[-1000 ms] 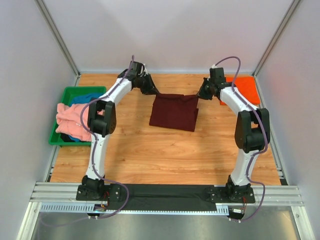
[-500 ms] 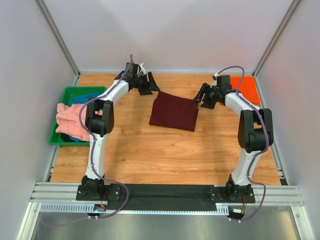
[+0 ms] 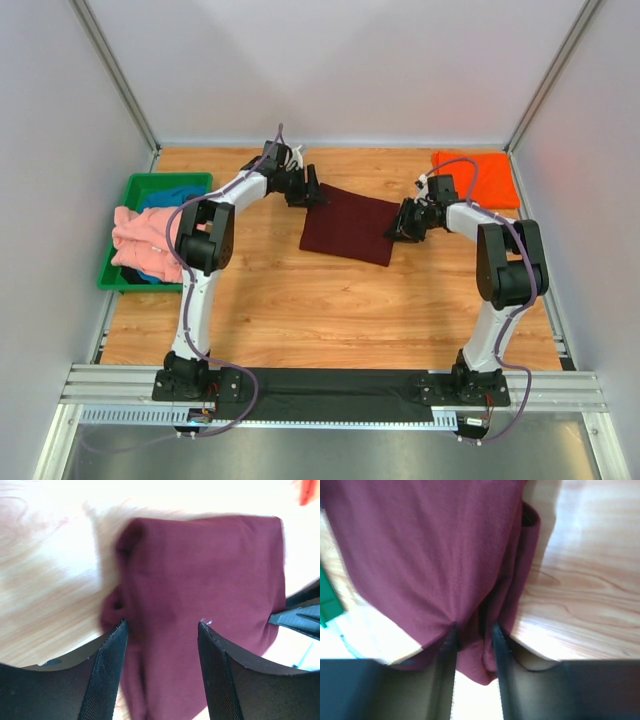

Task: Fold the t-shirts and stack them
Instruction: Fold the tshirt

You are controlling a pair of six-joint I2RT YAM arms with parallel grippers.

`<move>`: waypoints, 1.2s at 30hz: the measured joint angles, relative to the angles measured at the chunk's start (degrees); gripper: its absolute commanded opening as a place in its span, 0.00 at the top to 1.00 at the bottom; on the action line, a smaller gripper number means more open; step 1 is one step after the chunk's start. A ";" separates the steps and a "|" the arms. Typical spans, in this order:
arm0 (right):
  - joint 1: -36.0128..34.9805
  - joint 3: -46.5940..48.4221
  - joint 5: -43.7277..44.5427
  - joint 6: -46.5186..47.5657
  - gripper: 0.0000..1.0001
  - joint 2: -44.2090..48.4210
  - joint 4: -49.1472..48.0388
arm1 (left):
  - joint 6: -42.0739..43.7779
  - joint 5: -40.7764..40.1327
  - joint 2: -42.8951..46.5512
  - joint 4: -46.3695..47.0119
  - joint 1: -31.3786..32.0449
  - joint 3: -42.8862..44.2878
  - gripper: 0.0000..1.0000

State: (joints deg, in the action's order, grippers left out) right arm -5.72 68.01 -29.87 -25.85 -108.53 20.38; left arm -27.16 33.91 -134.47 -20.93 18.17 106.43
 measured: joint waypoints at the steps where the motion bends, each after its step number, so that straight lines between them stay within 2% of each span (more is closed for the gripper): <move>1: 0.00 -0.72 0.22 0.04 0.78 -0.02 -0.13 | 0.31 -0.57 0.00 -0.15 0.00 -0.02 0.35; 3: 0.00 -2.16 0.50 -0.42 0.85 -0.02 -0.15 | 0.66 -1.73 -0.02 -0.33 0.00 -0.37 0.35; 7: 0.00 -3.23 0.94 -0.98 0.86 -0.02 -0.11 | 0.66 -2.69 -0.04 -0.63 -0.17 -1.44 0.34; 10: 0.00 -3.23 1.27 -1.42 0.75 0.07 0.02 | 0.74 -2.99 0.09 -0.83 -0.26 -1.46 0.34; 11: 0.00 -3.23 1.49 -1.64 0.65 0.28 0.33 | 0.87 -3.48 0.35 -1.33 -0.26 -1.46 0.34; 13: 0.00 -3.23 2.23 -1.84 0.61 1.42 1.18 | 1.57 -5.62 1.73 -3.10 -0.24 -2.25 0.32; 17: 0.00 -3.23 4.26 -1.73 0.43 6.14 4.33 | 3.13 -11.28 9.70 -7.17 0.13 -9.09 0.30; 21: 0.02 -2.69 5.73 -1.27 0.41 8.79 5.18 | 3.85 -15.15 18.80 -8.52 0.66 -15.72 0.34; 25: 0.35 -1.49 5.84 -0.98 0.42 6.82 4.63 | 3.17 -15.82 23.56 -6.95 2.51 -21.77 0.34; 30: 2.29 1.22 4.92 -1.97 0.42 1.90 1.75 | 1.84 -14.32 25.42 -2.49 11.34 -28.00 0.35; 36: 4.46 1.44 3.93 -6.21 0.39 -0.74 -3.82 | 1.46 -12.96 24.59 5.60 23.58 -24.98 0.36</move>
State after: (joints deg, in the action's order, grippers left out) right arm -1.26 69.45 -25.93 -32.05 -109.27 16.56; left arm -25.69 20.95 -109.89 -15.33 41.76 81.45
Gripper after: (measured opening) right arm 0.614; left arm 0.646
